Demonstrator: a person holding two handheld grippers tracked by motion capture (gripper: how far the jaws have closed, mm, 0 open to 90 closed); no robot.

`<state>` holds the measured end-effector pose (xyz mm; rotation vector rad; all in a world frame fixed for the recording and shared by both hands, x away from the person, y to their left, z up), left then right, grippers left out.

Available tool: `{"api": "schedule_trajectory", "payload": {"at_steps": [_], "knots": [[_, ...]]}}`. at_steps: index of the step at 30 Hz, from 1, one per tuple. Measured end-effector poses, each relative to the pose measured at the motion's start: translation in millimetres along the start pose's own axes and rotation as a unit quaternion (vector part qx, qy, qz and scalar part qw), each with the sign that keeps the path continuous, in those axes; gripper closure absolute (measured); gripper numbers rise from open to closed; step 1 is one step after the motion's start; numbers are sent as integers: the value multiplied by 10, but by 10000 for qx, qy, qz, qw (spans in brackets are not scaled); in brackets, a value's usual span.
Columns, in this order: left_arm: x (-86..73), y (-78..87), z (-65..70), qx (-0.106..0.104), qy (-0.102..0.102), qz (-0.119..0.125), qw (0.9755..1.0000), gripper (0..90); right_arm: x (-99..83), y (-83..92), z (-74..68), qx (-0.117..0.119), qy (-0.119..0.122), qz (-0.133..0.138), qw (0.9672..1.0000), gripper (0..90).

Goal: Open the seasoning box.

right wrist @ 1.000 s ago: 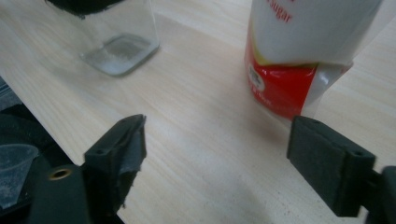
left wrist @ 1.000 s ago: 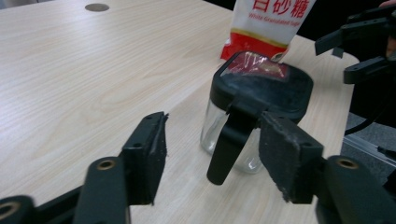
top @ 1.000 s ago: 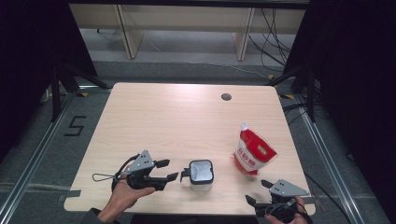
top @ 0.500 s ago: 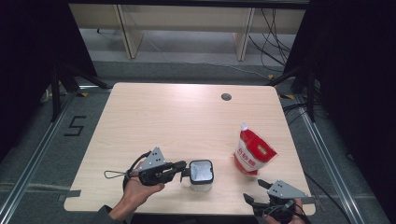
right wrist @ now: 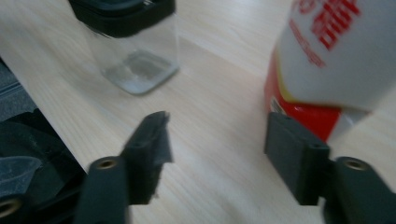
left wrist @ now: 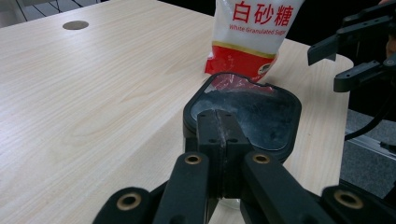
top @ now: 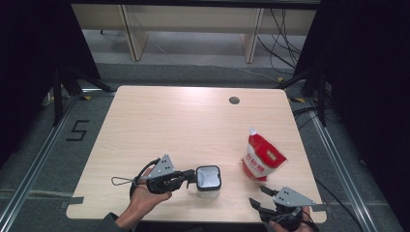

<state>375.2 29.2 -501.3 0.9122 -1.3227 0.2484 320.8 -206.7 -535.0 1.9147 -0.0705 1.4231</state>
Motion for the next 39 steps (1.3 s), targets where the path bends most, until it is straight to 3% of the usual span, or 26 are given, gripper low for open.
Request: {"api": "schedule_trajectory", "payload": {"at_steps": [2, 3, 5, 10, 13, 21, 22, 24, 32, 33, 34, 37, 38, 39], "knots": [[-9, -3, -3, 57, 76, -32, 9999, 891, 43, -41, -14, -31, 202, -11, 9998, 539], [-9, -4, -2, 60, 81, -23, 9999, 891, 58, -78, -46, 1, 168, 5, 9999, 560], [-10, -2, -5, 72, -31, -13, 10000, 890, 107, -155, -96, 111, 372, -15, 9992, 616], [-14, -1, 3, 102, 27, -6, 9999, 885, 186, -306, -190, 256, 593, -57, 9979, 666], [-13, 3, -15, 71, -37, 16, 10000, 883, 283, -412, -224, 335, 741, 22, 9967, 709], [-26, 18, 10, 40, 17, 1, 10000, 877, 365, -547, -266, 443, 873, -2, 9952, 775], [-21, 17, 4, 11, -114, 42, 9999, 877, 380, -556, -264, 426, 897, 9, 9951, 787], [-21, 15, 5, 19, -98, 45, 9999, 880, 412, -577, -268, 440, 968, 69, 9943, 807], [-35, 19, -3, 14, -64, 106, 9999, 882, 464, -622, -272, 578, 956, 172, 9936, 856], [-37, 20, 3, 40, -41, 116, 9999, 883, 472, -616, -269, 514, 944, 155, 9941, 864], [-33, 18, 1, 36, -156, 147, 9998, 884, 478, -619, -274, 523, 957, 159, 9939, 866], [-40, 22, -2, 7, -241, 153, 9996, 885, 491, -635, -292, 584, 988, 157, 9933, 878], [-40, 22, -2, 7, -241, 153, 9996, 886, 491, -635, -292, 584, 988, 157, 9933, 878], [-40, 16, 20, 29, -77, 167, 9998, 886, 505, -647, -296, 591, 970, 213, 9933, 881]]}}
Point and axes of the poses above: each handheld gripper's, and its own axes: y roughly backward along the jaws, x roughly out of its top, z roughly to its right, the point moved 10 cm from there along -y, roughly forward along the jaws, and after that the axes turned 14 degrees about x, right-handed, at the moved point
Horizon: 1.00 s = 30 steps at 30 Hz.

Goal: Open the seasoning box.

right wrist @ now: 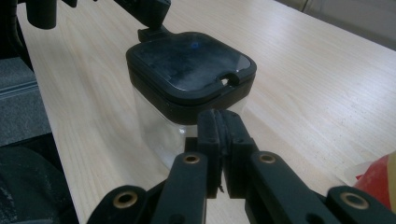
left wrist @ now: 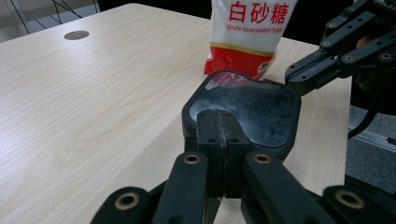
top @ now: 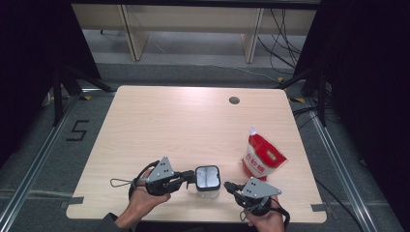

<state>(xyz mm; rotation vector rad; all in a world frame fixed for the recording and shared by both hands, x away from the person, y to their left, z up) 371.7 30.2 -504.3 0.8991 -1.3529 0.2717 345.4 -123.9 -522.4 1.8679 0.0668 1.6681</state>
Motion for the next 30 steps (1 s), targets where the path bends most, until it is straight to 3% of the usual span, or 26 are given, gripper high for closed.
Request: {"api": "schedule_trajectory", "payload": {"at_steps": [5, 8, 16, 19, 24, 26, 27, 30], "knots": [[-7, -12, 8, -58, 7, 84, 9999, 886, 1, -29, -11, 28, -67, -39, 10000, 897], [-11, -6, 8, -53, 68, 50, 10000, 886, 13, -54, -12, 72, 30, -34, 10000, 899], [-4, 18, 17, -41, 4, 53, 10000, 868, -8, -53, -28, 105, -71, -82, 9999, 899], [-6, 24, 18, -42, 60, 31, 10000, 866, -13, -58, -17, 115, 13, -106, 9999, 899], [-2, 32, -21, -24, -144, 54, 9999, 861, -14, -65, -27, 127, 12, -111, 9999, 899], [-8, 32, -4, 4, -20, 76, 10000, 865, -11, -66, -27, 135, 21, -109, 9998, 898], [-3, 30, -4, 2, -105, 81, 9999, 868, -8, -66, -28, 137, 25, -103, 9999, 898], [-8, 35, -7, 20, -100, 64, 9999, 868, -13, -68, -29, 132, 29, -119, 9998, 899]]}}
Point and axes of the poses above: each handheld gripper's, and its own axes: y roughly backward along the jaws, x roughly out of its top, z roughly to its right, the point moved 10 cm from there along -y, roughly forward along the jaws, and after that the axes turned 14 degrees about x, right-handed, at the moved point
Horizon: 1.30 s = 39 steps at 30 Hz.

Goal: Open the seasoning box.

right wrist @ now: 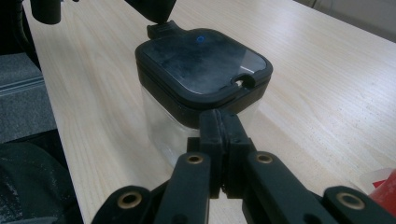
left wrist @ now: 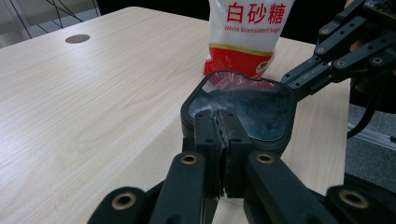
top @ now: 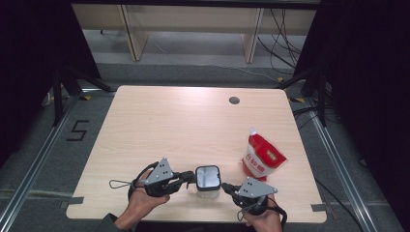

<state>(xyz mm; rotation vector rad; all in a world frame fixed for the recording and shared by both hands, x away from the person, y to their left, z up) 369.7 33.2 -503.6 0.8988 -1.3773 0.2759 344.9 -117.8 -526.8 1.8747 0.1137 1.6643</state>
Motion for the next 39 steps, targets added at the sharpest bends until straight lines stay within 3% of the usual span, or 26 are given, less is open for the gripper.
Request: {"api": "schedule_trajectory", "payload": {"at_steps": [6, 7, 8, 11, 21, 22, 25, 26, 29, 31, 34, 39], "knots": [[0, -3, 3, 4, 87, 109, 9999, 869, 4, 6, 4, -12, -8, 5, 10000, 899], [-7, 1, -9, -20, -25, 103, 9999, 870, 4, 5, 3, -13, -5, 14, 10000, 899], [-4, -2, 6, 9, 137, 122, 9998, 870, 7, -1, -5, 26, -7, 31, 10000, 899], [-7, 1, 10, 38, 157, 151, 9998, 872, 6, 5, -1, -14, -3, 0, 10000, 900], [-19, 7, -3, 10, 74, 152, 9999, 879, 24, 3, 5, -24, 8, 23, 10000, 900], [-23, 9, 3, 53, 142, 141, 9998, 880, 31, 2, 9, -31, 8, 38, 10000, 900], [-22, 9, -1, 14, 84, 139, 9999, 881, 47, 7, 13, -57, 9, 53, 10000, 900], [-22, 5, 7, -7, 216, 141, 9997, 881, 57, 10, 17, -92, 16, 74, 9999, 900], [-30, 13, -4, 30, 109, 117, 9999, 882, 94, -11, 9, -78, 80, 117, 9999, 900], [-29, 7, 7, -3, 218, 126, 9997, 881, 126, -15, 4, -56, 74, 192, 9998, 900], [-37, 15, -2, 55, 183, 89, 9998, 880, 146, -3, 5, -100, 48, 188, 9998, 900], [-29, 14, -7, -9, 230, 101, 9997, 827, 208, 8, -7, -86, 150, 230, 9996, 900]]}}
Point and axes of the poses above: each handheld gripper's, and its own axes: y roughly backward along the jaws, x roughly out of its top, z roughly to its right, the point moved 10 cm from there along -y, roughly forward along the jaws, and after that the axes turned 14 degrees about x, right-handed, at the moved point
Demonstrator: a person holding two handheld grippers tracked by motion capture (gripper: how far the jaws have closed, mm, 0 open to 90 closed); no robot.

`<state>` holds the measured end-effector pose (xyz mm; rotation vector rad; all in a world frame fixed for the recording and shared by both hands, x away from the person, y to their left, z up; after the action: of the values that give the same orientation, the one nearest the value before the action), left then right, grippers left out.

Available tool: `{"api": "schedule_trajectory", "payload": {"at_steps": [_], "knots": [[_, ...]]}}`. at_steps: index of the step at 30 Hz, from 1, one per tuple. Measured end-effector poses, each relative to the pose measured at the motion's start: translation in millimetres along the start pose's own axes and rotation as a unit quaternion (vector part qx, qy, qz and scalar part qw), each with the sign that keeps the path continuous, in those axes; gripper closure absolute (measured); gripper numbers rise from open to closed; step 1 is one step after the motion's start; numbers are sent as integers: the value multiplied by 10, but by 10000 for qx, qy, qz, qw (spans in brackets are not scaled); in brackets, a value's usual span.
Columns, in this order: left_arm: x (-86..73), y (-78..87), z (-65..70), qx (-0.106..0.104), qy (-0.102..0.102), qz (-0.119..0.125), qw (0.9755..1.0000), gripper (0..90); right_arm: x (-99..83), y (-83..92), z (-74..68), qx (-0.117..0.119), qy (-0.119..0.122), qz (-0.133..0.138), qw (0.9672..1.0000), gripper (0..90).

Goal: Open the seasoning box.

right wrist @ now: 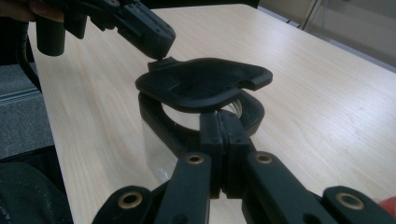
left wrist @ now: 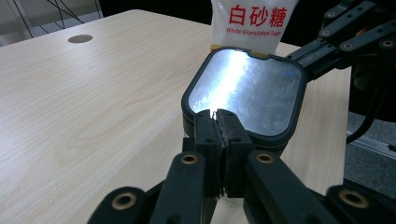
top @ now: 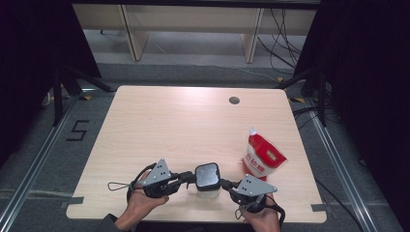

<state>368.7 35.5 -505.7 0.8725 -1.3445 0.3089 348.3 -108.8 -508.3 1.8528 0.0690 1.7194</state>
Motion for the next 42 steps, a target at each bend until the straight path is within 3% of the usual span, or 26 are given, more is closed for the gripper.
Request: {"api": "schedule_trajectory", "payload": {"at_steps": [2, 3, 5, 6, 10, 11, 14, 15, 17, 20, 21, 24, 26, 29, 30, 32, 34, 35, 42], "knots": [[30, 49, -7, -76, -124, 46, 9999, 771, 34, 14, 3, -50, 22, 17, 10000, 900], [60, 66, -1, -149, -88, 124, 9998, 740, 46, 3, -2, -33, 58, 48, 10000, 900], [50, 97, 19, -305, -37, 33, 9995, 650, 57, 6, -4, -46, 69, 47, 10000, 900], [13, 94, 7, -358, -249, -4, 9990, 603, 67, 6, -3, -52, 76, 62, 9999, 900], [-147, 43, -28, -162, -107, -249, 9995, 514, 106, 14, 5, -96, 73, 104, 9999, 900], [-186, 34, -43, -160, -173, -348, 9991, 492, 115, 12, 6, -80, 109, 101, 9999, 900], [-258, 6, -11, -216, -47, -489, 9986, 453, 150, 9, 6, -92, 139, 120, 9998, 900], [-340, -35, 6, -258, -199, -627, 9975, 453, 161, 15, 2, -87, 149, 111, 9998, 900], [-411, -74, 15, -274, -305, -765, 9962, 462, 188, 11, 2, -108, 153, 154, 9997, 900], [-451, -115, 9, -230, -288, -850, 9957, 499, 227, 3, -5, -100, 193, 188, 9996, 900], [-443, -134, 14, -288, -284, -772, 9962, 519, 232, 3, -5, -98, 218, 179, 9996, 900], [-468, -132, 13, -304, -261, -846, 9956, 582, 265, -4, -9, -100, 226, 226, 9994, 900], [-477, -142, -7, -298, -436, -805, 9954, 608, 281, 1, -10, -78, 284, 177, 9994, 900], [-481, -147, 5, -227, -376, -786, 9959, 683, 313, 3, -18, -104, 206, 214, 9995, 900], [-477, -151, -15, -174, -511, -758, 9957, 694, 328, 1, -12, -98, 311, 222, 9992, 900], [-481, -152, -13, -195, -453, -773, 9958, 727, 346, -5, -25, -85, 322, 250, 9991, 900], [-479, -152, -11, -174, -452, -753, 9960, 731, 346, 1, -25, -100, 267, 239, 9993, 900], [-478, -153, -19, -113, -556, -753, 9955, 734, 368, -15, -34, -71, 326, 257, 9991, 900], [-471, -156, -15, -70, -547, -755, 9956, 737, 432, -51, -50, -13, 442, 252, 9987, 900]]}}
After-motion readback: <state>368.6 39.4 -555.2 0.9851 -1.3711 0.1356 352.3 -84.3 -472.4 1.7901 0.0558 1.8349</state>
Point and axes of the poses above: each handheld gripper's, and its own axes: y roughly backward along the jaws, x roughly out of its top, z roughly to its right, the point moved 10 cm from there along -y, roughly forward along the jaws, and after that the axes turned 14 degrees about x, right-handed, at the moved point
